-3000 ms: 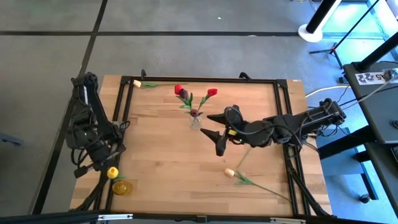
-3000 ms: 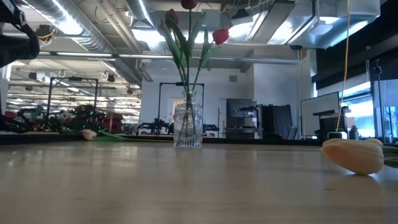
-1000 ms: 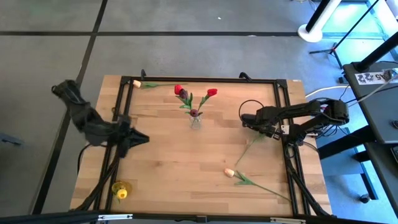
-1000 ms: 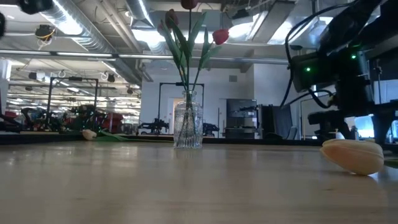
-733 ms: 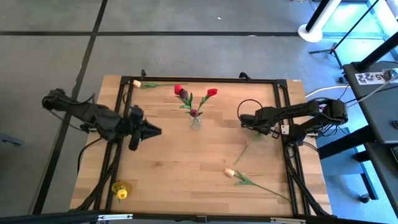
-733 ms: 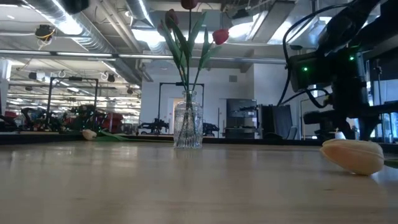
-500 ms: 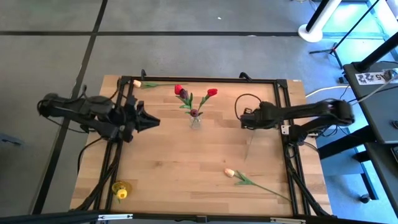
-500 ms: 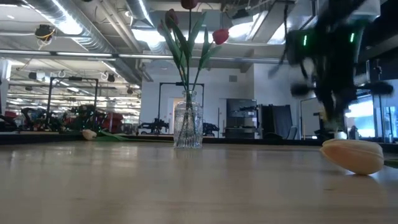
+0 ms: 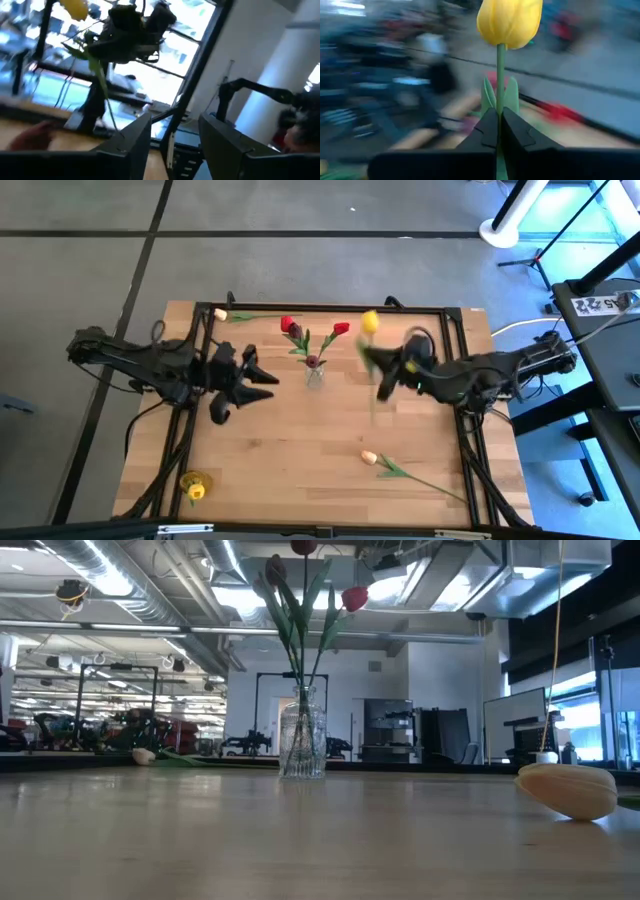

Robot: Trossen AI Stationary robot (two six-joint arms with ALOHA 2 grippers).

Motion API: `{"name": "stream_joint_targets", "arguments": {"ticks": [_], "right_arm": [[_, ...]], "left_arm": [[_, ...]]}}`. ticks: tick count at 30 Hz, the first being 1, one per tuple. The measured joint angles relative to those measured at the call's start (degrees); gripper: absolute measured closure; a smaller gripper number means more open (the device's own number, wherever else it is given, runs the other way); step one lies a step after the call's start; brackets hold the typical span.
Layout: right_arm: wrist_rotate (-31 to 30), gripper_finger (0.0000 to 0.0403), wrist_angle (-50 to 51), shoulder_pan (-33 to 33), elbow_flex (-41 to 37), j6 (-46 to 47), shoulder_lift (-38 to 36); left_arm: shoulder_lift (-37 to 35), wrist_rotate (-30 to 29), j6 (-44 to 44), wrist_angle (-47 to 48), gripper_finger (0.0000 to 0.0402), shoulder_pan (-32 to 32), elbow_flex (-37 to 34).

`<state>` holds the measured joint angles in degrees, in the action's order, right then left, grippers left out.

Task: Sort flowers into vase by color
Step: Put the yellow flower into the yellow vase

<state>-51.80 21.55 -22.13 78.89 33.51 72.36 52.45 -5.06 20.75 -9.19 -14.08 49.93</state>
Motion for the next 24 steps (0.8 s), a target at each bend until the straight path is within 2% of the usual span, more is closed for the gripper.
{"name": "stream_joint_targets", "arguments": {"ticks": [2,4,10,13,17,24], "right_arm": [[6.08,0.0399,-12.67,-1.58,-0.02,-11.59,1.44],[12.18,0.0398,-23.13,-2.24,-0.02,-18.91,3.20],[24.30,0.0400,-42.13,-0.52,-0.01,-32.35,9.93],[28.84,0.0398,-44.68,1.62,-0.04,-31.88,13.01],[31.14,0.0397,-45.76,4.02,-0.04,-29.86,16.18],[34.19,0.0396,-48.99,6.43,-0.04,-28.97,17.87]], "left_arm": [[2.96,-1.49,-2.50,-6.24,0.0239,-1.61,0.02],[5.45,-2.89,-4.05,-10.86,0.0238,-2.59,0.00],[12.28,-2.95,-4.43,-19.49,0.0238,-3.53,0.02],[14.40,-4.16,-3.65,-19.85,0.0238,-3.24,0.57],[16.30,-4.92,-4.94,-19.75,0.0238,-3.20,1.75],[16.71,-13.82,-4.83,-18.38,0.0238,-2.51,1.77]]}}
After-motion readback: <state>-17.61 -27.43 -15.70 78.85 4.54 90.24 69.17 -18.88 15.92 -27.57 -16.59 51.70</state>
